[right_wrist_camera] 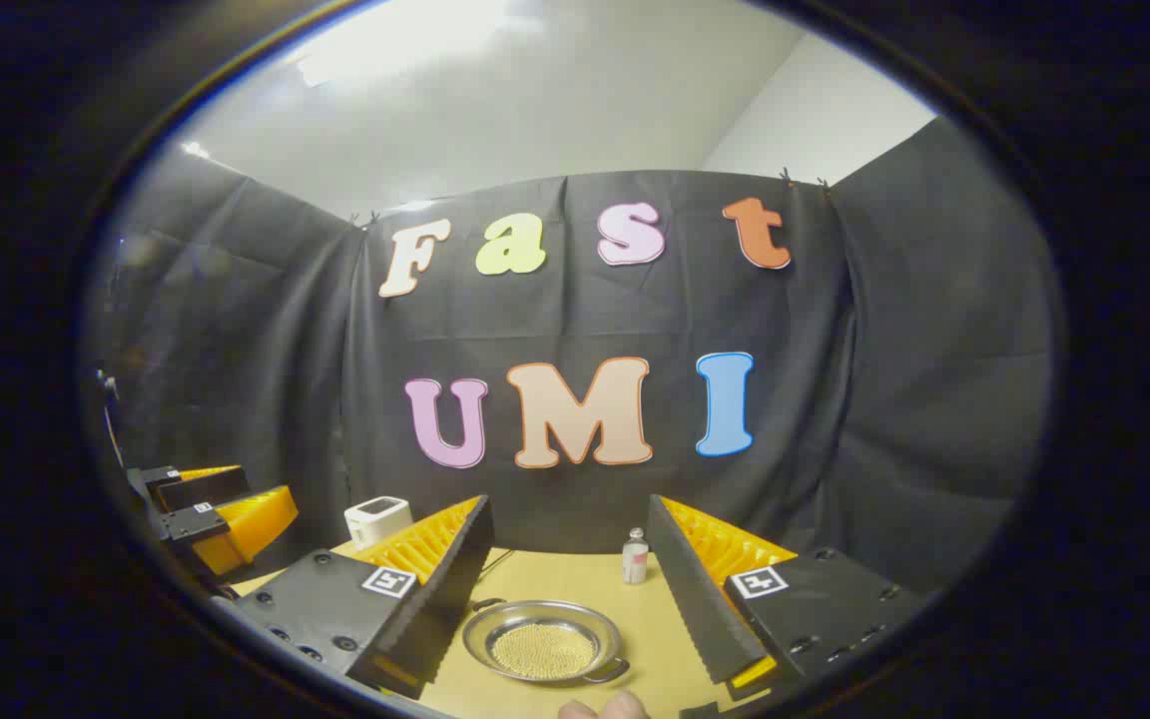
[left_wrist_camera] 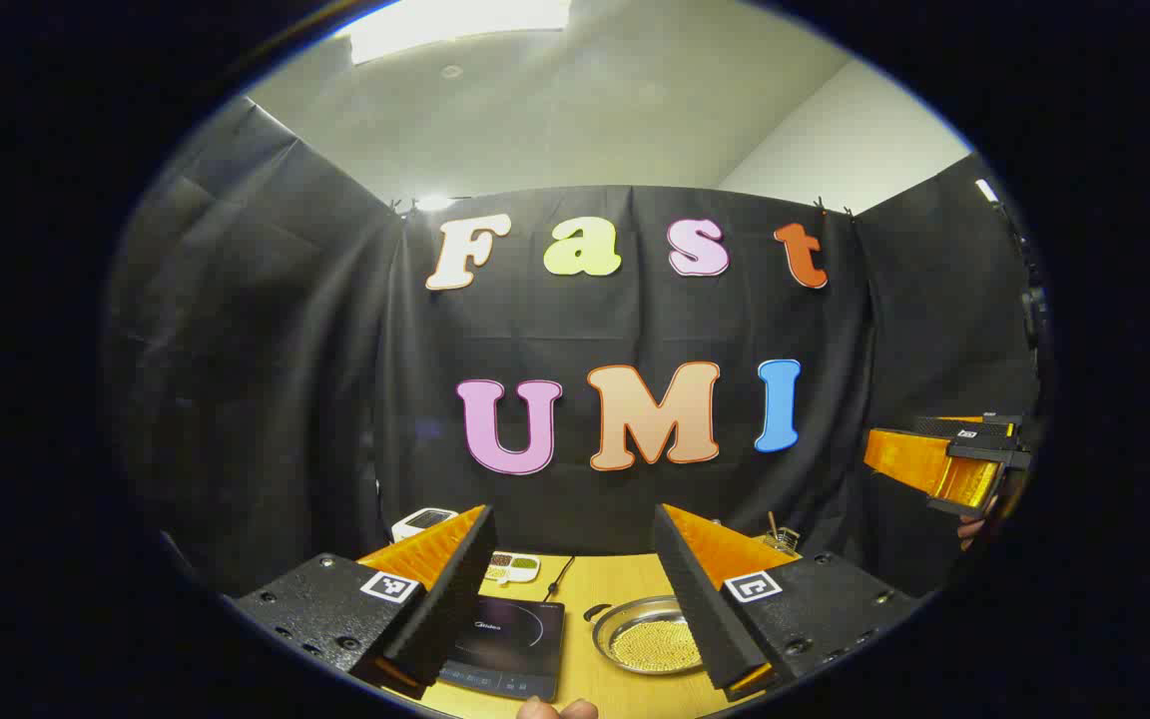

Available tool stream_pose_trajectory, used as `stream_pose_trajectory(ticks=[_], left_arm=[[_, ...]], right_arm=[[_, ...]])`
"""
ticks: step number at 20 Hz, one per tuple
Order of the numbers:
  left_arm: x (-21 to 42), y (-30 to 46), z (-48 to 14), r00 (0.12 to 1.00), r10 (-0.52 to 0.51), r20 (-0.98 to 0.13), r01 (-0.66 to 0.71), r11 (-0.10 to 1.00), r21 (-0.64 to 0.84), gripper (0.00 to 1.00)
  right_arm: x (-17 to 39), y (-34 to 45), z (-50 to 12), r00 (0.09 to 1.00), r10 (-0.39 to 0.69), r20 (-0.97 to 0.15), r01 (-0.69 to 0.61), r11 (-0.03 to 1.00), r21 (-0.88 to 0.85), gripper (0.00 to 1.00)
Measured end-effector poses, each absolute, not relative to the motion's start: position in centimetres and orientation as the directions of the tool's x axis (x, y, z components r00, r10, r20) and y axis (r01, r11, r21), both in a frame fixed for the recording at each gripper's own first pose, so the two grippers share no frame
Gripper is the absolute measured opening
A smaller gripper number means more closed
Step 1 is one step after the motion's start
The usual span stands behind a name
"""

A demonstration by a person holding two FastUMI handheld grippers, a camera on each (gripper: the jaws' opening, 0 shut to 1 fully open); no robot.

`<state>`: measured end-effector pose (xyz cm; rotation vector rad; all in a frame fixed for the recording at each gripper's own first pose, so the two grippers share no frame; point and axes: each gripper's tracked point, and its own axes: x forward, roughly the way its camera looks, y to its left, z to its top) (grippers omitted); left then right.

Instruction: First push the handle of the pot to place it horizontally, then grasp the pot with both hands and set it on the induction cooktop.

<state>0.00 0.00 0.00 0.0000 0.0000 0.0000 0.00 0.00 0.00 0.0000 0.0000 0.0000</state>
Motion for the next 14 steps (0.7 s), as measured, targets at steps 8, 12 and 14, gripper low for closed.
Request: stream_pose_trajectory(ticks=[8,12,14], left_arm=[[-0.2,0.1,-0.1,1.000,-0.001,-0.005,0.001,1.000,0.011,0.92],[-0.3,0.7,-0.3,1.000,0.005,-0.008,-0.005,1.000,-0.006,0.92],[-0.3,1.0,-0.3,1.000,0.007,-0.009,-0.007,1.000,-0.012,0.92]], right_arm=[[0.4,0.9,-0.1,1.000,0.018,-0.002,-0.018,1.000,-0.013,0.99],[0.2,1.3,-0.2,1.000,0.011,-0.012,-0.011,0.999,-0.030,0.98],[0.2,1.4,-0.3,1.000,0.005,-0.020,-0.006,0.999,-0.042,0.98]])
